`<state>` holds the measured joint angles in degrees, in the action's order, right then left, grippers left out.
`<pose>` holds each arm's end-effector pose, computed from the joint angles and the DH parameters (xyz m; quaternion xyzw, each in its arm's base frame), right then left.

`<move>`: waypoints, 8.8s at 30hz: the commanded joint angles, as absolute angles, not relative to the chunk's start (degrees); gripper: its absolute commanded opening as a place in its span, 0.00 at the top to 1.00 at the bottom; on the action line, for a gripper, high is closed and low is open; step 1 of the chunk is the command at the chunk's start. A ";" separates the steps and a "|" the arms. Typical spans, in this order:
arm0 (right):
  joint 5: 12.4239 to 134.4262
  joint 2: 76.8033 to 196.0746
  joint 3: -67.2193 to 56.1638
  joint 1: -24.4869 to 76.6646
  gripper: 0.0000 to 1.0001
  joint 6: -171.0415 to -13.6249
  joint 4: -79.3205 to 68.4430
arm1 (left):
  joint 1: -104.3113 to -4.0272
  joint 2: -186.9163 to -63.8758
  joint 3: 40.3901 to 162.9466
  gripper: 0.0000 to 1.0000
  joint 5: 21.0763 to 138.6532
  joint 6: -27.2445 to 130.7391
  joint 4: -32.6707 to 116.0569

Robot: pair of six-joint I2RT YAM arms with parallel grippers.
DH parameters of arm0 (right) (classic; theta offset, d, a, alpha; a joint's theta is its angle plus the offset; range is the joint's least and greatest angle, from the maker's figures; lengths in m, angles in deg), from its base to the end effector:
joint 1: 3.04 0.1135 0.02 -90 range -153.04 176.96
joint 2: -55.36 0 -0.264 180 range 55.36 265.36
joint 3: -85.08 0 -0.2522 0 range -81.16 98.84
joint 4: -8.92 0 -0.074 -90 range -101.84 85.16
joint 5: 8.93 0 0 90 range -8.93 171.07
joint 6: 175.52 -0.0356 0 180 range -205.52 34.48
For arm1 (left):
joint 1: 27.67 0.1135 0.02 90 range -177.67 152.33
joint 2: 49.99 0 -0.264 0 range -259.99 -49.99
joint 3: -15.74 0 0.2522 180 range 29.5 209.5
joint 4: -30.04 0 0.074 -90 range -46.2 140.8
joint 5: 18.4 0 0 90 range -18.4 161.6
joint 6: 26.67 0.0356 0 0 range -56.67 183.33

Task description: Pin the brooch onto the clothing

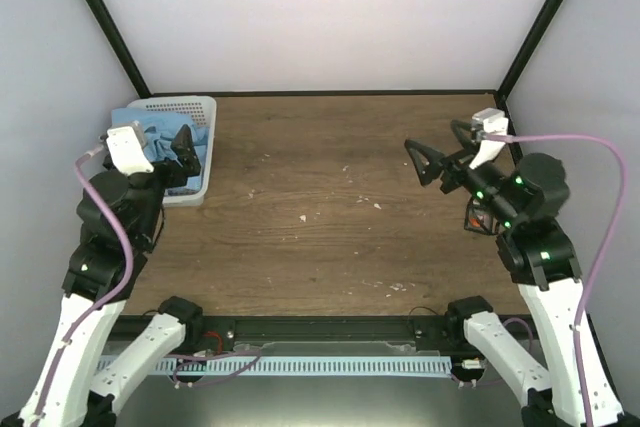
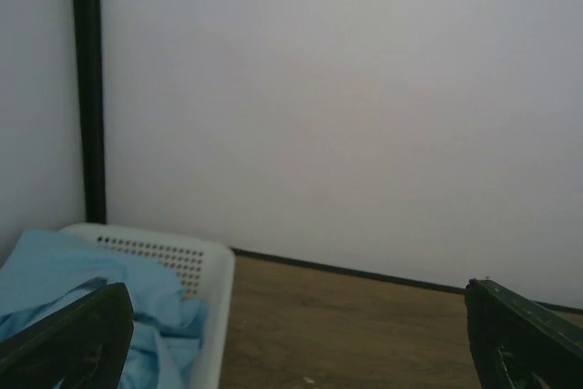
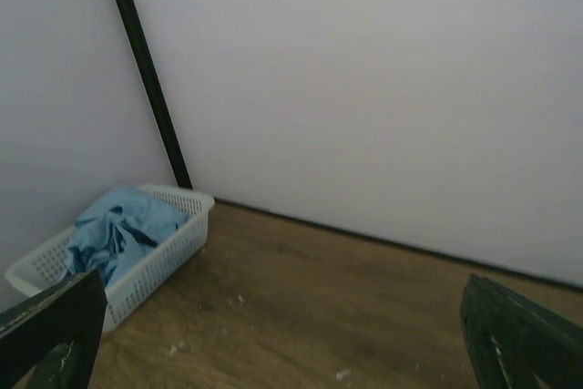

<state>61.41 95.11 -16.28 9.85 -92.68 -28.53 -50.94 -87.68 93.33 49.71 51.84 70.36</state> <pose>0.1151 0.0386 0.4434 -0.1565 0.6809 0.2402 0.6739 0.1078 -0.0319 0.4359 -0.0616 0.7068 -0.0780 0.7004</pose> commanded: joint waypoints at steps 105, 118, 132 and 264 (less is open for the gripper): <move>73.42 103.80 -31.34 18.61 0.00 -99.92 -19.23 | -55.93 -137.20 132.51 1.00 101.24 44.47 73.82; 53.00 113.22 -38.25 18.65 0.00 -101.60 -11.61 | -64.42 -126.82 98.62 1.00 95.38 53.21 71.88; 49.81 128.29 -34.12 18.67 0.00 -106.66 -11.89 | -80.26 -121.23 77.87 0.63 94.93 38.80 54.35; 101.39 146.96 -1.41 14.47 0.02 -104.42 -9.97 | -42.03 -155.95 137.21 0.12 63.53 37.52 82.82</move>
<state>105.80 141.16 -6.86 17.19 -104.13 4.02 -47.24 -144.77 123.71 57.69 40.13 57.38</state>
